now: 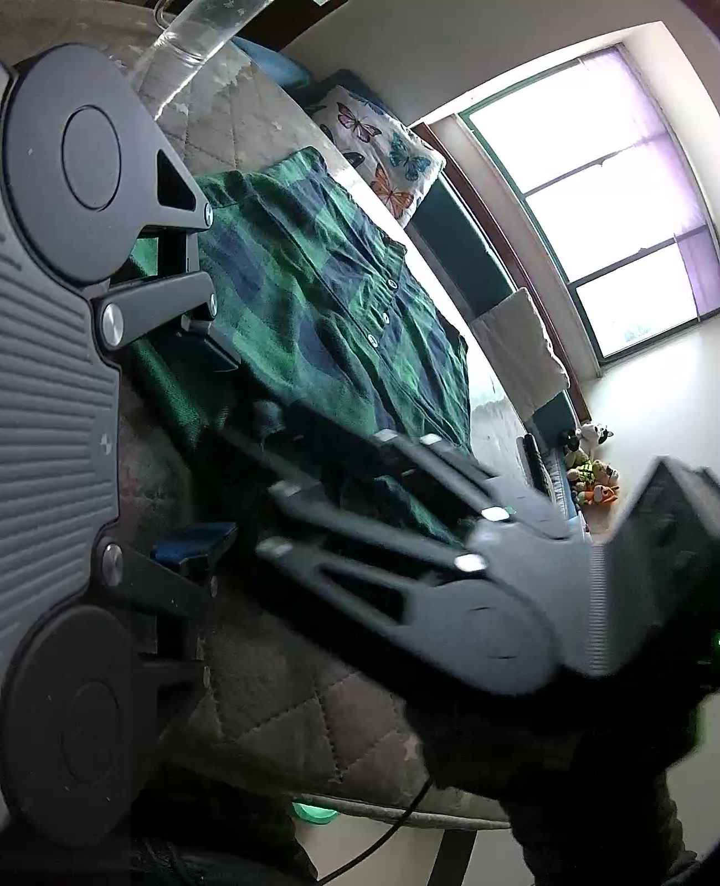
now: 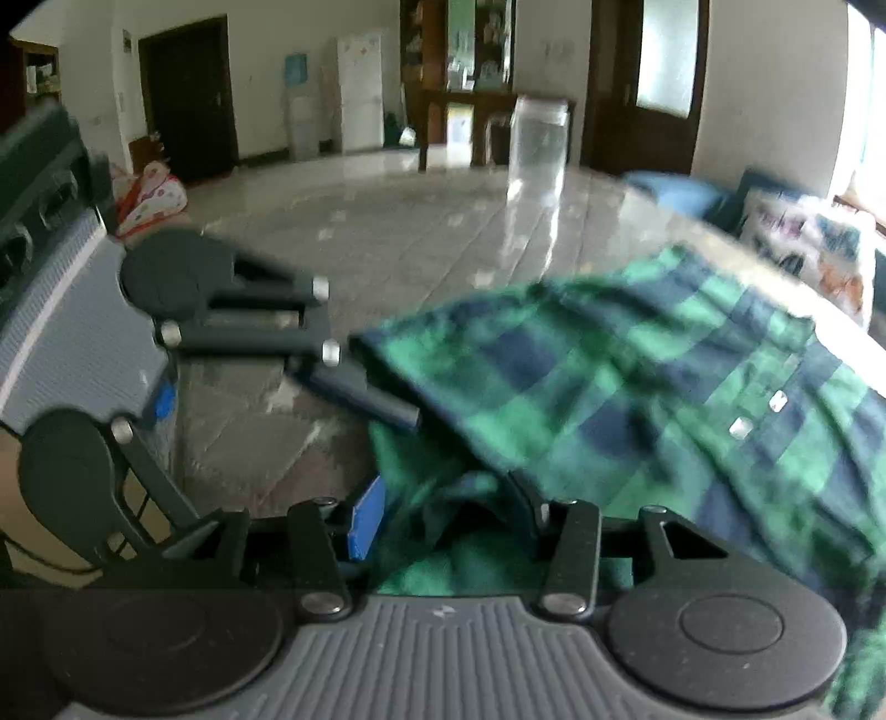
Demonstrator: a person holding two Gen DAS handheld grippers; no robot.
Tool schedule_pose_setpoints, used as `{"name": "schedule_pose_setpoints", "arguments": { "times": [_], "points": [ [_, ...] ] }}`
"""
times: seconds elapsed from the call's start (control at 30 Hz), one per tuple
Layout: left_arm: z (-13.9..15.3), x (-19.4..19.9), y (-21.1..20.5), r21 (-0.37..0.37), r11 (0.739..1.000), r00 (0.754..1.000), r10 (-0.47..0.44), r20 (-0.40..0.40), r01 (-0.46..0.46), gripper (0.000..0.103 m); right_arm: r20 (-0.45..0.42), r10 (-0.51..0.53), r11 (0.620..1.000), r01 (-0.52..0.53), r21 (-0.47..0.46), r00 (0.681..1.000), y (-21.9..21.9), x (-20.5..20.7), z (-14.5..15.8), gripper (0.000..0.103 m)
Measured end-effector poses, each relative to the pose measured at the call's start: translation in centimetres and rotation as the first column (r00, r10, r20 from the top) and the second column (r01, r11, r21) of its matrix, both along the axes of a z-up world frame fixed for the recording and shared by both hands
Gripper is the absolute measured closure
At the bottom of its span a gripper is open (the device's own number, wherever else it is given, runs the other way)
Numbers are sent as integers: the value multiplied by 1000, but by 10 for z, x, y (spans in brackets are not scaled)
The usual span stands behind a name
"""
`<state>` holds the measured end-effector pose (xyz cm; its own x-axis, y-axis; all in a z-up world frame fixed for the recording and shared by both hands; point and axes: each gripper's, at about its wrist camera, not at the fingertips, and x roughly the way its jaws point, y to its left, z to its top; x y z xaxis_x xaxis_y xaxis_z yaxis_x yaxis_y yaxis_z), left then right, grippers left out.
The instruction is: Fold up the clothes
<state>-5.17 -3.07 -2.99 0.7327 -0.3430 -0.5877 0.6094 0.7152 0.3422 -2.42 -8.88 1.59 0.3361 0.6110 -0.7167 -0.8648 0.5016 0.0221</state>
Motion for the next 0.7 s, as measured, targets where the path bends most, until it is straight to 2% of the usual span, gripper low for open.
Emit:
{"name": "schedule_pose_setpoints", "arguments": {
  "times": [0.13, 0.27, 0.5, 0.6, 0.7],
  "points": [
    [0, 0, -2, -7, 1000, 1000, -10, 4, 10, 40, -23, -13, 1000, 13, 25, 1000, -9, -1, 5, 56],
    [0, 4, -5, -25, 999, 1000, -27, 6, 27, 42, -28, -70, 996, 72, 62, 997, -37, -4, 22, 55],
    [4, 13, -6, -86, 996, 1000, -25, -3, 25, 77, 26, -212, 977, 213, -10, 977, -97, -16, 37, 47],
    [14, 19, -2, -137, 991, 1000, 1, -18, -3, 86, 61, -232, 970, 236, -54, 971, -112, -21, 38, 44],
    [25, 28, 0, -181, 983, 999, 27, -39, -34, 90, 98, -218, 969, 228, -99, 971, -117, -27, 34, 36]
  ]
}}
